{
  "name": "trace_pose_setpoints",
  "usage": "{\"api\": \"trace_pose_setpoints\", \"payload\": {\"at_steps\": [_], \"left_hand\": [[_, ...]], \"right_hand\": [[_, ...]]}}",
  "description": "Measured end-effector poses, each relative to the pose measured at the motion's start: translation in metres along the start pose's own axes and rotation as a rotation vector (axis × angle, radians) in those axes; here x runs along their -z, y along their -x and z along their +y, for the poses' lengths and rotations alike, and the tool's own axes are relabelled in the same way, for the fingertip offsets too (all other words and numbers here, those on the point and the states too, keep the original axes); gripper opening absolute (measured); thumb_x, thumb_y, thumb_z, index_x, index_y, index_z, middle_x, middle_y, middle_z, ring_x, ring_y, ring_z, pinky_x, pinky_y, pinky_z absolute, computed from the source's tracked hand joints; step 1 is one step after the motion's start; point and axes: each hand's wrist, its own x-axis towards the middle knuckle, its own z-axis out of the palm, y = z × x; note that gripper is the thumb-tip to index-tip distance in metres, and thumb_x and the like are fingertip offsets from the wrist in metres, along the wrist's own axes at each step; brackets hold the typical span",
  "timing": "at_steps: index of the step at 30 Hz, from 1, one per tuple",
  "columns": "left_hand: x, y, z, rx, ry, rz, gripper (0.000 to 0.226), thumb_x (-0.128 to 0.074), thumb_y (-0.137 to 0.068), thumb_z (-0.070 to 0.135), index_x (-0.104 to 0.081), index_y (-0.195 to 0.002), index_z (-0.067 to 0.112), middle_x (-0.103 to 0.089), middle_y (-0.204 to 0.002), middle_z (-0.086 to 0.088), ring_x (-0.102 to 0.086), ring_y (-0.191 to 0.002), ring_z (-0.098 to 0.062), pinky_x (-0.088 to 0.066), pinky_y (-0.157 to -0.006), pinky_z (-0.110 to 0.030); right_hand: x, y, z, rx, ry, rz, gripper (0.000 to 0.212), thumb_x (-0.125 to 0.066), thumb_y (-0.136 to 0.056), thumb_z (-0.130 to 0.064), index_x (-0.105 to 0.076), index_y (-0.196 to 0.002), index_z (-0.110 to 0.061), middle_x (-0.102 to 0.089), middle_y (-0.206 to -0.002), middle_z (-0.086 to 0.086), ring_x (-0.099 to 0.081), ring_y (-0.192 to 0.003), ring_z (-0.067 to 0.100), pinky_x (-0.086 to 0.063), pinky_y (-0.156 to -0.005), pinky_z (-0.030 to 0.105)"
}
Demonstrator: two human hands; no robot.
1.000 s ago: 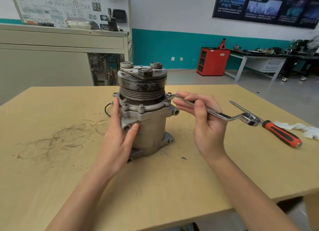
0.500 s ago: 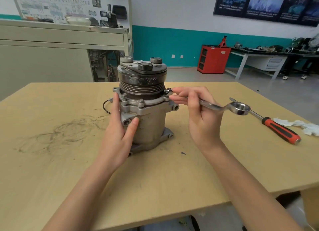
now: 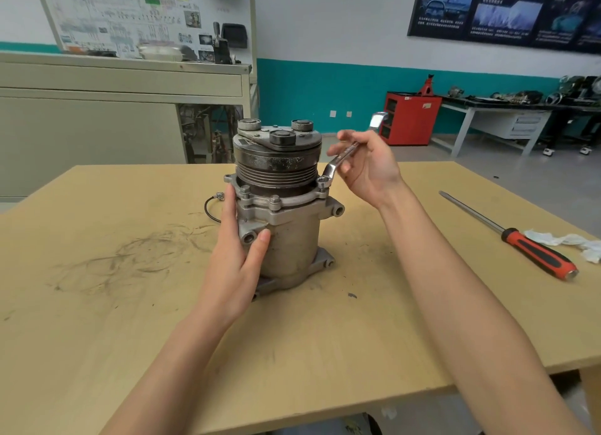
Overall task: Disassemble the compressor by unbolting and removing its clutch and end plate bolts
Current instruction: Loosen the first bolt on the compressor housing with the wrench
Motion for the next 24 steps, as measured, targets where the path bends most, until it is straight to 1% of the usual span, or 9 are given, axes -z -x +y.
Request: {"api": "trace_pose_setpoints", "payload": {"at_steps": [3, 7, 10, 12, 15, 18, 21, 23, 24], "left_hand": [[0.0, 0.0, -0.001, 0.002, 0.011, 0.001, 0.073, -0.043, -0.091, 0.047, 0.004, -0.147, 0.046, -0.004, -0.136, 0.056, -0.008, -0.132, 0.027, -0.011, -0.101, 0.005], [0.0, -0.001, -0.001, 0.001, 0.019, 0.004, 0.071, -0.043, -0.092, 0.047, 0.004, -0.144, 0.048, -0.004, -0.141, 0.05, -0.007, -0.134, 0.025, -0.01, -0.103, 0.004], [0.0, -0.001, 0.0, 0.006, 0.027, -0.003, 0.069, -0.042, -0.093, 0.051, 0.005, -0.144, 0.048, -0.004, -0.148, 0.039, -0.006, -0.138, 0.02, -0.01, -0.106, 0.002], [0.0, 0.0, 0.001, 0.004, 0.023, -0.005, 0.071, -0.042, -0.09, 0.05, 0.005, -0.144, 0.047, -0.003, -0.146, 0.041, -0.006, -0.136, 0.023, -0.01, -0.105, 0.003], [0.0, 0.0, 0.003, 0.006, 0.03, -0.009, 0.072, -0.042, -0.089, 0.049, 0.005, -0.144, 0.046, -0.003, -0.145, 0.042, -0.006, -0.134, 0.025, -0.01, -0.103, 0.004], [0.0, -0.001, 0.003, 0.009, 0.029, -0.008, 0.073, -0.041, -0.088, 0.049, 0.005, -0.145, 0.045, -0.003, -0.142, 0.044, -0.006, -0.131, 0.028, -0.01, -0.102, 0.005], [-0.001, -0.001, 0.004, 0.011, 0.016, 0.0, 0.073, -0.041, -0.088, 0.05, 0.005, -0.144, 0.045, -0.003, -0.143, 0.043, -0.005, -0.131, 0.029, -0.01, -0.101, 0.006], [-0.001, -0.001, 0.004, 0.016, 0.019, -0.004, 0.072, -0.041, -0.088, 0.05, 0.005, -0.143, 0.047, -0.003, -0.143, 0.043, -0.005, -0.131, 0.029, -0.01, -0.1, 0.006], [-0.001, -0.001, 0.005, 0.017, 0.023, -0.005, 0.072, -0.041, -0.088, 0.05, 0.005, -0.143, 0.047, -0.003, -0.143, 0.043, -0.005, -0.13, 0.029, -0.01, -0.1, 0.007]], "right_hand": [[-0.001, 0.021, -0.015, 0.169, 0.091, 0.099, 0.04, -0.029, -0.104, -0.022, -0.053, -0.076, -0.007, -0.072, -0.075, 0.016, -0.065, -0.053, 0.018, -0.051, -0.048, 0.019], [-0.02, 0.059, -0.015, 0.514, 0.523, 0.247, 0.039, -0.037, -0.102, -0.028, -0.059, -0.077, -0.009, -0.074, -0.076, 0.009, -0.072, -0.066, 0.024, -0.056, -0.054, 0.022], [-0.033, 0.079, -0.001, 0.702, 0.729, 0.222, 0.028, -0.043, -0.1, -0.021, -0.059, -0.08, -0.009, -0.071, -0.078, 0.004, -0.072, -0.068, 0.018, -0.058, -0.059, 0.027], [-0.037, 0.084, 0.008, 0.786, 0.817, 0.199, 0.022, -0.045, -0.097, -0.023, -0.059, -0.086, -0.011, -0.069, -0.079, 0.003, -0.072, -0.07, 0.015, -0.059, -0.063, 0.03], [-0.036, 0.087, 0.019, 0.894, 0.917, 0.211, 0.025, -0.045, -0.095, -0.027, -0.061, -0.09, -0.008, -0.068, -0.079, 0.002, -0.072, -0.072, 0.017, -0.059, -0.063, 0.037], [-0.034, 0.09, 0.031, 0.938, 0.855, 0.206, 0.017, -0.044, -0.096, -0.024, -0.058, -0.09, -0.017, -0.067, -0.083, -0.002, -0.072, -0.076, 0.016, -0.059, -0.066, 0.037], [-0.032, 0.089, 0.044, 0.923, 0.712, 0.211, 0.017, -0.039, -0.097, -0.021, -0.053, -0.089, -0.022, -0.067, -0.088, -0.002, -0.071, -0.076, 0.015, -0.058, -0.068, 0.029], [-0.026, 0.081, 0.042, 0.834, 0.532, 0.272, 0.02, -0.032, -0.1, -0.02, -0.048, -0.089, -0.017, -0.069, -0.08, 0.006, -0.071, -0.068, 0.02, -0.057, -0.061, 0.027], [-0.023, 0.074, 0.038, 0.743, 0.413, 0.311, 0.019, -0.029, -0.101, -0.017, -0.044, -0.09, -0.015, -0.069, -0.075, 0.007, -0.069, -0.062, 0.023, -0.055, -0.056, 0.027]]}}
